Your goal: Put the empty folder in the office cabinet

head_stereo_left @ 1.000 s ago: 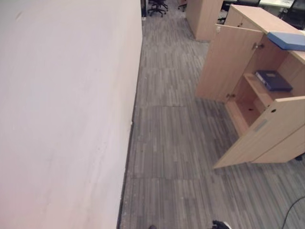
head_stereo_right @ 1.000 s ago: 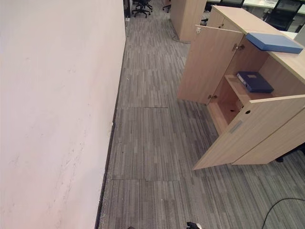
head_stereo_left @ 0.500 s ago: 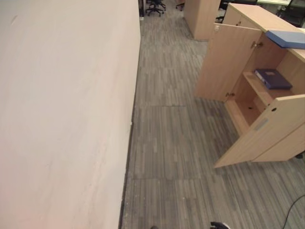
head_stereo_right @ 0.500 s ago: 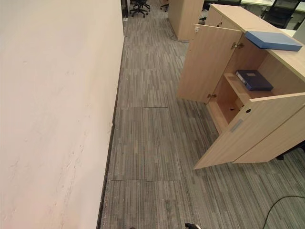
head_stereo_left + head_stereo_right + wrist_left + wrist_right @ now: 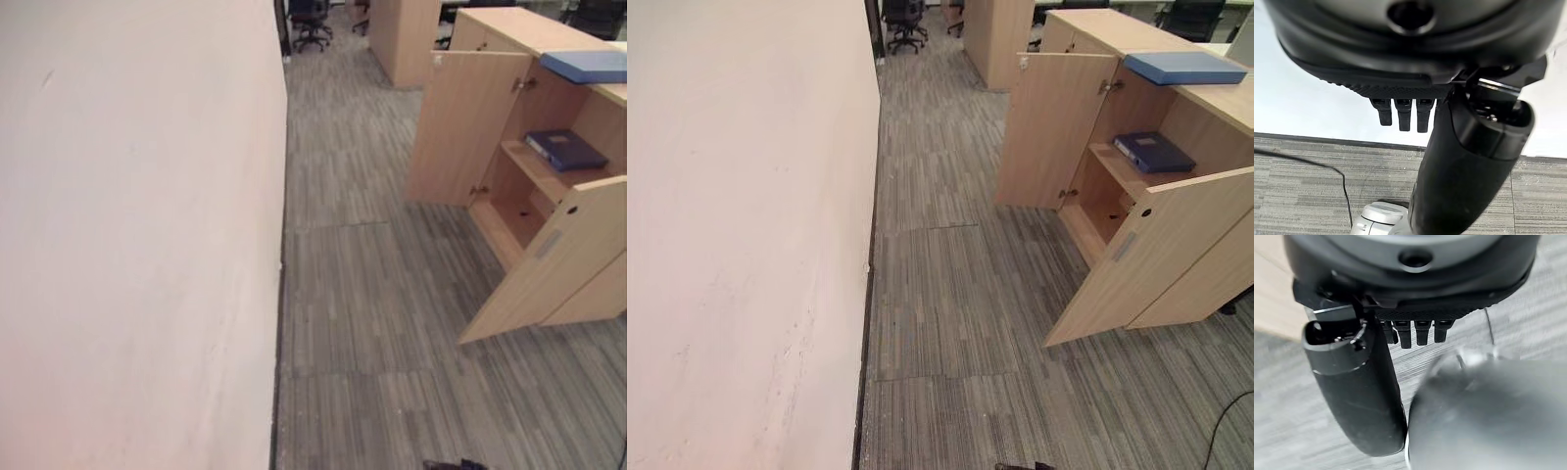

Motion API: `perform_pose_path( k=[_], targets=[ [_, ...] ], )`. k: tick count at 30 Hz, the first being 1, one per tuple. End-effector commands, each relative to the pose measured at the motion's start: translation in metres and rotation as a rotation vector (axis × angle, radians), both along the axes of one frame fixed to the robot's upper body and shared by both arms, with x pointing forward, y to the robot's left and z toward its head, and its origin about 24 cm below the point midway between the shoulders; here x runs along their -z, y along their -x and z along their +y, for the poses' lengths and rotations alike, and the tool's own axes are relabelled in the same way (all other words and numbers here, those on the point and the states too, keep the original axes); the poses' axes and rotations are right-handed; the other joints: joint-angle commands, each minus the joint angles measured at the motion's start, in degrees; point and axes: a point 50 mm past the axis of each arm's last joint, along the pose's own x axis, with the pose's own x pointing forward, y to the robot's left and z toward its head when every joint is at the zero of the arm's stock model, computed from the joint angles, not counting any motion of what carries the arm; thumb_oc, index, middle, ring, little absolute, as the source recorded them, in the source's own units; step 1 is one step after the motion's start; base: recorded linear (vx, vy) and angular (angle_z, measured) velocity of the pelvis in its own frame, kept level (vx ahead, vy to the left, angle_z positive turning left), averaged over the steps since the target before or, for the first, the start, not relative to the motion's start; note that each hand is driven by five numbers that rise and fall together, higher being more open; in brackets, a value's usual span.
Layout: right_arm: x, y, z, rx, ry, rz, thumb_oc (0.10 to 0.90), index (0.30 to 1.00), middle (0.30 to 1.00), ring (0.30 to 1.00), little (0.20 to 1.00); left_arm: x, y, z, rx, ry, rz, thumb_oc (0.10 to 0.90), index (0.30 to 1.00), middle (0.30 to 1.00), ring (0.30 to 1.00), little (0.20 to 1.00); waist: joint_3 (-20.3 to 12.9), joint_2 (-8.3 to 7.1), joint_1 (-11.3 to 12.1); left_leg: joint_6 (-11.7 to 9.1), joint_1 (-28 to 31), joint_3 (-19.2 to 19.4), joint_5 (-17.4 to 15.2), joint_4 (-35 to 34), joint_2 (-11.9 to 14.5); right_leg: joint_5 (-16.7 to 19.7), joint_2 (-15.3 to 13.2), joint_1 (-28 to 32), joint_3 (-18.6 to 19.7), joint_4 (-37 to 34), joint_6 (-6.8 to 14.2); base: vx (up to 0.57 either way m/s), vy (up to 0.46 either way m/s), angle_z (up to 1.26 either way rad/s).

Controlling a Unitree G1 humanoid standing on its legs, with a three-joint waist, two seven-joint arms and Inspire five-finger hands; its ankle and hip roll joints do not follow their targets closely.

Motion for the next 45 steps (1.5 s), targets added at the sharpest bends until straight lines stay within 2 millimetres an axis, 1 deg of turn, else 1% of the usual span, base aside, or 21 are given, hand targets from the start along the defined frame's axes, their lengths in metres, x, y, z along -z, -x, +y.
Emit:
perform_pose_path(
  k=[1, 2, 3, 5, 7, 12, 20, 24, 30, 31, 32, 33, 34, 35, 36, 37, 38, 40, 42, 43, 45],
  targets=[
    [0.001, -0.004, 0.006, 0.022, -0.010, -0.007, 0.800, 0.900, 0.900, 0.900, 0.900, -0.004, -0.005, 0.018, 0.001, -0.075, -0.008, 0.800, 0.900, 0.900, 0.900, 0.900, 2.7, -1.54, 1.1, -4.9, 0.0, 1.1, -4.6, -2.0, 3.5, 16.0, 2.0, 2.4, 0.5, -12.4, 3.5, 0.03, -0.065, -0.35],
    [0.001, -0.004, 0.006, 0.022, -0.010, -0.007, 0.800, 0.900, 0.900, 0.900, 0.900, -0.004, -0.005, 0.018, 0.001, -0.075, -0.008, 0.800, 0.900, 0.900, 0.900, 0.900, 2.7, -1.51, 1.2, -4.9, 0.0, 1.1, -4.7, -2.0, 3.5, 16.0, 2.0, 2.4, 0.5, -12.4, 3.5, 0.08, -0.085, -0.23],
    [-0.002, -0.012, 0.004, 0.011, -0.001, -0.026, 0.800, 0.900, 0.900, 0.900, 0.900, -0.004, -0.005, 0.017, -0.002, -0.074, -0.013, 0.800, 0.900, 0.900, 0.900, 0.900, 4.3, -1.14, 0.1, -5.4, 1.3, 0.7, -4.7, -2.0, 4.3, 15.3, 7.7, -2.0, 2.2, -17.4, 3.2, 0.13, -0.053, -0.26],
    [-0.002, -0.015, 0.002, 0.012, 0.009, -0.029, 0.800, 0.900, 0.900, 0.900, 0.900, -0.003, -0.003, 0.016, -0.001, -0.071, -0.006, 0.800, 0.900, 0.900, 0.900, 0.900, 5.4, -1.49, -0.6, -5.3, 2.9, 0.0, -5.6, -2.0, 3.5, 17.9, 12.1, -5.3, 2.6, -22.2, 4.5, 0.21, -0.033, -0.37],
    [-0.003, -0.014, 0.002, 0.008, 0.015, -0.024, 0.800, 0.900, 0.900, 0.900, 0.900, -0.003, -0.001, 0.015, 0.001, -0.065, 0.001, 0.800, 0.900, 0.900, 0.900, 0.900, 5.9, -1.79, -0.9, -5.5, 4.0, -0.5, -6.4, -2.0, 3.2, 19.5, 14.2, -5.4, 1.6, -26.3, 4.7, 0.22, -0.061, -0.13],
    [-0.001, -0.006, 0.002, -0.034, 0.032, 0.009, 0.800, 0.900, 0.900, 0.900, 0.900, -0.002, 0.003, 0.012, -0.018, -0.058, 0.004, 0.800, 0.900, 0.900, 0.900, 0.900, 3.8, -2.43, -0.6, -6.2, 4.0, -0.5, -7.7, -2.0, 3.8, 17.8, 16.2, -1.5, -0.8, -32.4, 2.2, 0.18, -0.085, 0.32],
    [-0.003, -0.005, -0.006, -0.183, 0.087, 0.041, 0.800, 0.900, 0.900, 0.900, 0.900, -0.003, -0.009, 0.011, 0.035, -0.064, -0.025, 0.800, 0.900, 0.900, 0.900, 0.900, 2.1, -0.58, -1.5, -7.5, 5.3, -0.2, -9.7, -1.1, 8.5, 11.6, 17.4, -0.8, -2.7, -28.0, -0.9, 0.25, -0.079, 0.10],
    [-0.005, -0.008, -0.013, -0.165, 0.102, 0.024, 0.800, 0.900, 0.900, 0.900, 0.900, -0.005, -0.028, 0.013, 0.066, -0.070, -0.090, 0.800, 0.900, 0.900, 0.900, 0.900, 2.8, -0.36, -1.6, -10.2, 1.4, 1.8, -8.7, 11.4, 9.2, 8.8, 18.5, 2.3, -2.6, -28.1, -2.8, 0.21, -0.108, 0.08],
    [-0.005, -0.002, -0.019, -0.179, 0.112, 0.048, 0.800, 0.900, 0.900, 0.900, 0.900, -0.007, -0.031, 0.015, 0.063, -0.084, -0.111, 0.800, 0.900, 0.900, 0.900, 0.900, 3.7, -1.24, 0.2, -16.2, -7.4, 0.0, 4.1, 39.0, 8.8, 3.1, 21.3, 8.6, -0.7, -29.3, -7.7, 0.21, -0.140, 0.02],
    [-0.006, 0.000, -0.023, -0.176, 0.124, 0.057, 0.800, 0.900, 0.900, 0.900, 0.900, -0.006, -0.028, 0.016, 0.060, -0.090, -0.099, 0.800, 0.900, 0.900, 0.900, 0.900, 4.3, -1.47, 1.1, -16.6, -11.0, 0.5, 5.0, 46.0, 8.9, 1.8, 21.2, 10.5, 0.1, -29.4, -8.5, 0.25, -0.102, -0.31],
    [-0.006, 0.001, -0.023, -0.179, 0.126, 0.064, 0.800, 0.900, 0.900, 0.900, 0.900, -0.006, -0.025, 0.016, 0.054, -0.092, -0.091, 0.800, 0.900, 0.900, 0.900, 0.900, 4.7, -1.58, 1.8, -15.9, -12.9, 0.9, 3.5, 46.5, 9.3, 1.4, 20.8, 11.4, 0.6, -29.6, -8.4, 0.33, -0.016, -0.21],
    [-0.006, 0.000, -0.023, -0.191, 0.127, 0.068, 0.800, 0.900, 0.900, 0.900, 0.900, -0.005, -0.017, 0.015, 0.045, -0.093, -0.069, 0.800, 0.900, 0.900, 0.900, 0.900, 4.9, -1.87, 3.0, -14.3, -17.2, 0.9, 1.0, 43.6, 9.6, 0.8, 19.8, 13.6, 1.6, -30.1, -7.7, 0.23, 0.038, -0.13],
    [-0.006, 0.001, -0.023, -0.191, 0.127, 0.069, 0.800, 0.900, 0.900, 0.900, 0.900, -0.005, -0.016, 0.015, 0.045, -0.093, -0.068, 0.800, 0.900, 0.900, 0.900, 0.900, 4.8, -1.79, 3.3, -14.2, -17.1, 1.1, 0.6, 43.7, 9.7, 0.7, 19.9, 13.6, 1.8, -30.1, -7.7, 0.31, 0.120, -0.28],
    [-0.006, 0.000, -0.024, -0.211, 0.133, 0.072, 0.800, 0.900, 0.900, 0.900, 0.900, -0.004, -0.007, 0.014, 0.039, -0.096, -0.040, 0.800, 0.900, 0.900, 0.900, 0.900, 4.9, -2.61, 4.5, -11.9, -19.7, 1.1, -4.8, 37.9, 10.4, 0.1, 18.1, 14.8, 3.1, -29.8, -6.3, 0.24, 0.121, -0.28],
    [-0.006, 0.000, -0.024, -0.217, 0.136, 0.074, 0.800, 0.900, 0.900, 0.900, 0.900, -0.004, -0.003, 0.013, 0.036, -0.097, -0.028, 0.800, 0.900, 0.900, 0.900, 0.900, 5.0, -2.84, 4.8, -11.5, -20.6, 0.8, -6.3, 34.8, 10.9, 0.1, 17.3, 15.1, 3.2, -29.5, -5.7, 0.30, 0.173, -0.27],
    [-0.006, 0.000, -0.024, -0.227, 0.138, 0.082, 0.800, 0.900, 0.900, 0.900, 0.900, -0.004, 0.000, 0.013, 0.036, -0.100, -0.016, 0.800, 0.900, 0.900, 0.900, 0.900, 5.2, -2.81, 5.2, -11.6, -21.9, -0.5, -5.3, 29.4, 12.1, -0.3, 16.6, 15.6, 3.5, -29.1, -5.1, 0.14, 0.089, -0.39],
    [-0.006, 0.000, -0.024, -0.228, 0.138, 0.082, 0.800, 0.900, 0.900, 0.900, 0.900, -0.004, 0.000, 0.013, 0.035, -0.100, -0.016, 0.800, 0.900, 0.900, 0.900, 0.900, 5.2, -2.92, 5.2, -11.6, -21.7, -0.5, -5.1, 29.0, 12.0, -0.4, 16.4, 15.6, 3.5, -29.0, -5.1, 0.22, 0.140, -0.38],
    [-0.006, -0.001, -0.022, -0.243, 0.144, 0.087, 0.800, 0.900, 0.900, 0.900, 0.900, -0.004, 0.003, 0.014, 0.026, -0.119, -0.017, 0.800, 0.900, 0.900, 0.900, 0.900, 5.7, -1.93, 6.3, -14.0, -23.7, -3.4, 9.4, 9.4, 20.1, -0.6, 15.2, 18.0, 4.3, -28.5, -3.2, 0.33, 0.256, -0.19],
    [-0.004, 0.003, -0.020, -0.257, 0.141, 0.101, 0.800, 0.900, 0.900, 0.900, 0.900, -0.004, 0.007, 0.013, 0.020, -0.117, -0.006, 0.800, 0.900, 0.900, 0.900, 0.900, 5.3, -2.24, 6.7, -15.3, -23.6, -3.3, 11.3, 3.4, 23.0, -1.7, 14.7, 20.2, 5.5, -29.1, -2.1, 0.36, 0.243, 0.04],
    [-0.002, 0.011, -0.019, -0.270, 0.131, 0.126, 0.800, 0.900, 0.900, 0.900, 0.900, -0.003, 0.016, 0.010, 0.004, -0.105, 0.023, 0.800, 0.900, 0.900, 0.900, 0.900, 4.1, -1.43, 7.6, -15.6, -21.2, -2.6, 13.0, -1.3, 23.5, -0.4, 14.9, 21.2, 6.1, -30.2, -0.9, 0.34, 0.300, 0.07],
    [-0.001, 0.017, -0.018, -0.274, 0.123, 0.148, 0.800, 0.900, 0.900, 0.900, 0.900, -0.002, 0.026, 0.008, -0.007, -0.099, 0.054, 0.800, 0.900, 0.900, 0.900, 0.900, 2.4, -0.88, 7.6, -16.7, -20.0, -2.4, 14.2, -2.0, 22.9, 0.4, 14.6, 22.0, 5.9, -31.1, -0.1, 0.35, 0.323, -0.09]
  ],
)
